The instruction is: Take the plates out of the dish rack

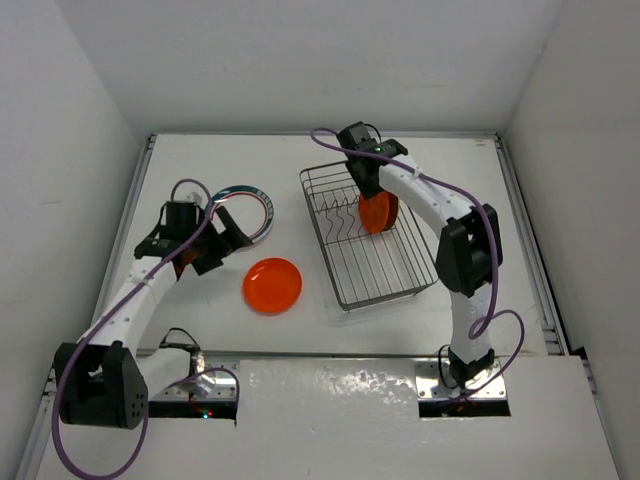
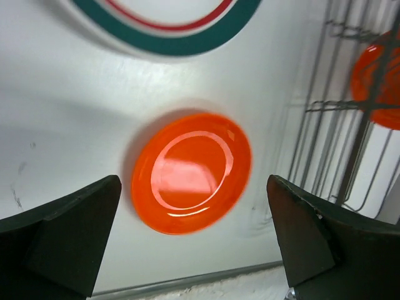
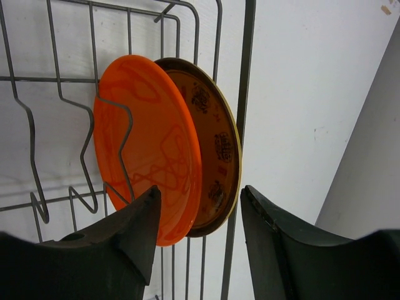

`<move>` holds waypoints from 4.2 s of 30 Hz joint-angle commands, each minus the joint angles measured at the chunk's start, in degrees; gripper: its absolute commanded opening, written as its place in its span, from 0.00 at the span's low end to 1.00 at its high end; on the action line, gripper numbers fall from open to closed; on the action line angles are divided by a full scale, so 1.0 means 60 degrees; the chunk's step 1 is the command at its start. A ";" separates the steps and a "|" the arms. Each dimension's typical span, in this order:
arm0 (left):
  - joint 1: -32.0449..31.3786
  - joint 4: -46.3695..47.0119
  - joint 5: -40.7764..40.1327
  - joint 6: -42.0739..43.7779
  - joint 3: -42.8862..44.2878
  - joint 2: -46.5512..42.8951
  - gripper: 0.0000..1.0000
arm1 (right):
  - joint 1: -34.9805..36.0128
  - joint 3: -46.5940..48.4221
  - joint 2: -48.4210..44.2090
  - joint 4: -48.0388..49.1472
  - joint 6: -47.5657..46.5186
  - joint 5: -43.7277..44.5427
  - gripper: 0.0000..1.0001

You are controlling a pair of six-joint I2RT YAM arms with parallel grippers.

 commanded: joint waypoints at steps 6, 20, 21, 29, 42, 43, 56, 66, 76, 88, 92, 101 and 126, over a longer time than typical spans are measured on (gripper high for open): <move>-0.0034 -0.0528 -0.0265 0.0338 0.0789 -0.0177 0.99 | 0.0145 0.0039 0.0021 0.0523 -0.0107 0.0445 0.47; -0.0034 -0.0411 -0.0060 0.0397 0.0935 -0.0045 1.00 | 0.0159 -0.0122 0.0607 0.0318 0.0141 0.0268 0.29; -0.0034 -0.0396 0.0013 0.0397 0.0935 -0.0031 1.00 | 0.0160 -0.0122 0.0592 0.0303 0.0185 0.0313 0.25; -0.0034 0.0830 0.1681 0.0806 0.1491 -0.0104 1.00 | 0.0174 0.1206 0.0124 -0.0778 0.0668 0.0635 0.02; -0.0107 0.5926 0.5373 -0.0481 0.2370 0.0817 1.00 | 0.0101 0.1145 -0.3255 -0.1065 0.0902 -0.4191 0.00; -0.0122 0.6121 0.5477 -0.0598 0.2385 0.0935 1.00 | 0.0086 0.0833 -0.3493 -0.0740 0.1034 -0.5243 0.00; -0.0386 0.5318 0.5463 -0.0131 0.2635 0.1552 0.33 | 0.0057 -0.2686 -0.4125 0.5254 0.5488 -1.0527 0.00; -0.0400 0.3378 0.4022 0.0466 0.1639 0.1303 0.00 | 0.0013 -0.2719 -0.3934 0.3510 0.4383 -0.8695 0.92; -0.0400 0.1904 0.1508 0.1071 -0.0572 0.0439 0.00 | -0.0454 -0.1498 -0.3553 -0.0459 0.1490 -0.1709 0.99; -0.0400 0.0661 -0.0365 0.0734 -0.0487 0.0731 0.70 | -0.0763 -0.0709 -0.0948 -0.0195 0.0040 -0.0976 0.87; -0.0400 -0.0131 -0.0820 0.0763 0.0304 0.0410 0.83 | -0.0763 -0.0489 -0.0259 0.0025 -0.0238 -0.0860 0.69; -0.0400 -0.0194 0.0216 0.1071 0.2443 0.0335 0.93 | -0.0749 0.0258 -0.0154 -0.0311 0.0024 -0.0230 0.06; -0.0737 0.6737 0.5814 -0.1126 0.2298 0.2211 0.73 | -0.0734 -0.3811 -0.4111 0.5775 0.6218 -1.1653 0.00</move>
